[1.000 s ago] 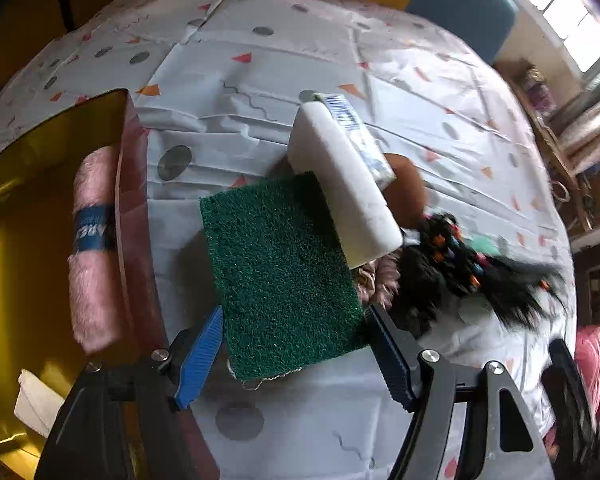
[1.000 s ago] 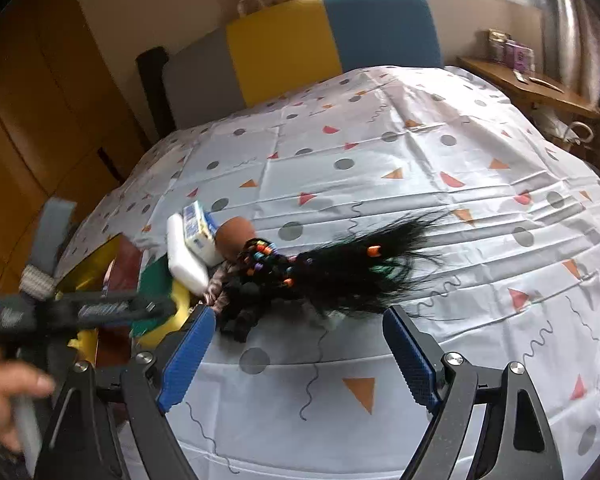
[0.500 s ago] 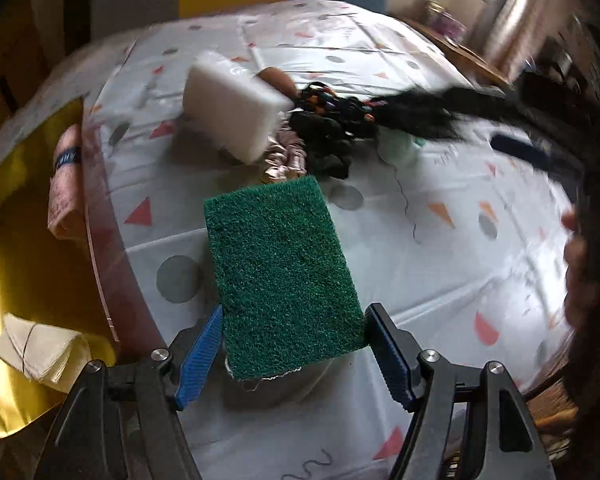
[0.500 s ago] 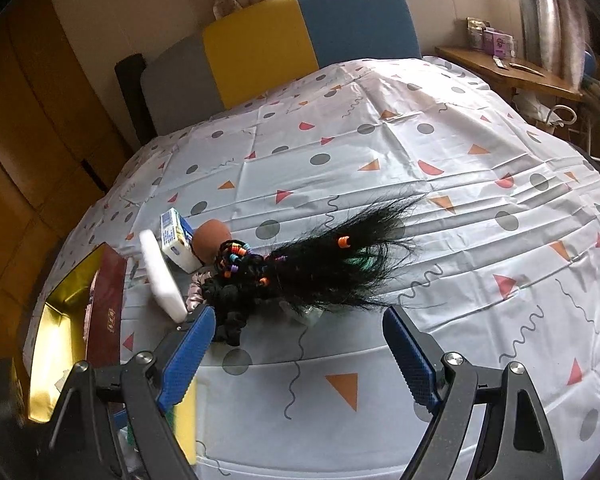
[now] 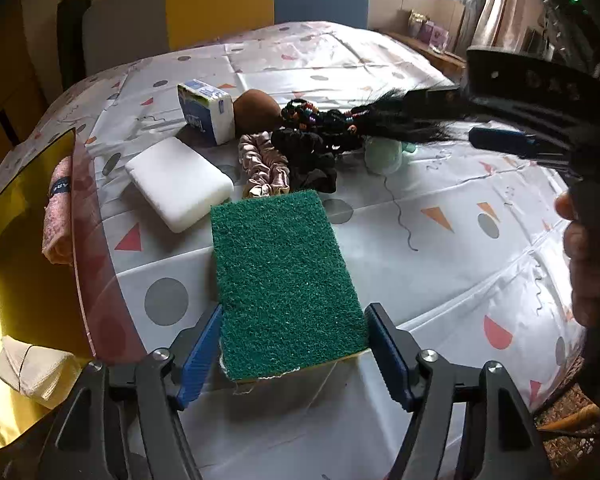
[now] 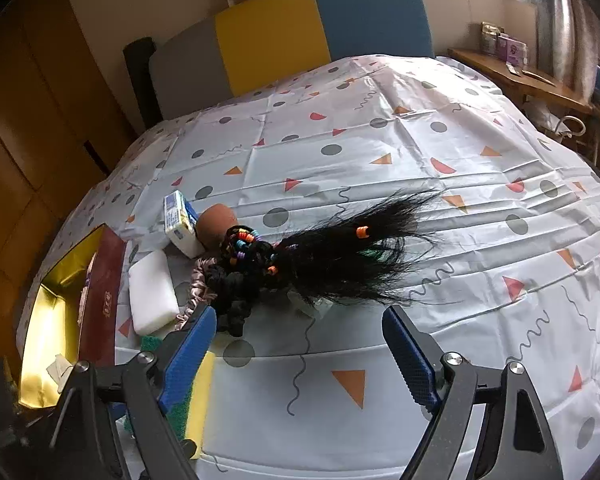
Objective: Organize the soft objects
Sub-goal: 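Grasp the green-and-yellow sponge with the left tool, then carry the sponge into the tray with the left tool while the right tool grasps the white foam block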
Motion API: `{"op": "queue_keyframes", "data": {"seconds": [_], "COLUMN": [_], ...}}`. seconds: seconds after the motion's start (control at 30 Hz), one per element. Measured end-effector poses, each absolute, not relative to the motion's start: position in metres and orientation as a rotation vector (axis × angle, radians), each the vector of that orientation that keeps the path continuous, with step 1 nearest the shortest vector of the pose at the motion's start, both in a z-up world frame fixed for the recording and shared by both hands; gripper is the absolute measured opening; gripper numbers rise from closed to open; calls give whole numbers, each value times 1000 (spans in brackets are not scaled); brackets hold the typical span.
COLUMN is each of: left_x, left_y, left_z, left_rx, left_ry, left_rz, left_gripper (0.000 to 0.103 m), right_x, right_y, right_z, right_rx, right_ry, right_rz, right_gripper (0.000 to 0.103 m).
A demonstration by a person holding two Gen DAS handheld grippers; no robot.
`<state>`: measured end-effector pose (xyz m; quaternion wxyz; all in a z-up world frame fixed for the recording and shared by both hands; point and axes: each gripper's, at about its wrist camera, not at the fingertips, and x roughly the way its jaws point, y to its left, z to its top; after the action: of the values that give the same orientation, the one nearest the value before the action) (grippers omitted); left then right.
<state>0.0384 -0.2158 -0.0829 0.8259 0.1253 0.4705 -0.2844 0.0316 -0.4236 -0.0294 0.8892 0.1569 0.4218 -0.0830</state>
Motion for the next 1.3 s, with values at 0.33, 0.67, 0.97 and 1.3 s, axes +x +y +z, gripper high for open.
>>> {"op": "queue_keyframes", "data": {"seconds": [0.33, 0.67, 0.97, 1.3], "left_x": [12, -4, -3, -5], "left_y": [-188, -154, -121, -117], "left_z": [-70, -51, -39, -35], "left_rx": [307, 271, 201, 184], "left_ry": [937, 897, 884, 862], "left_rz": [-694, -766, -761, -758], "left_gripper": [72, 72, 72, 72], "right_x": [45, 107, 171, 169], "right_y": [-393, -319, -274, -264], "right_z": [-34, -42, -79, -81], "right_rx": [314, 177, 42, -56], "right_ry": [917, 1013, 1194, 1205], "right_rz": [7, 171, 225, 218], "right_gripper": [73, 70, 78, 54]}}
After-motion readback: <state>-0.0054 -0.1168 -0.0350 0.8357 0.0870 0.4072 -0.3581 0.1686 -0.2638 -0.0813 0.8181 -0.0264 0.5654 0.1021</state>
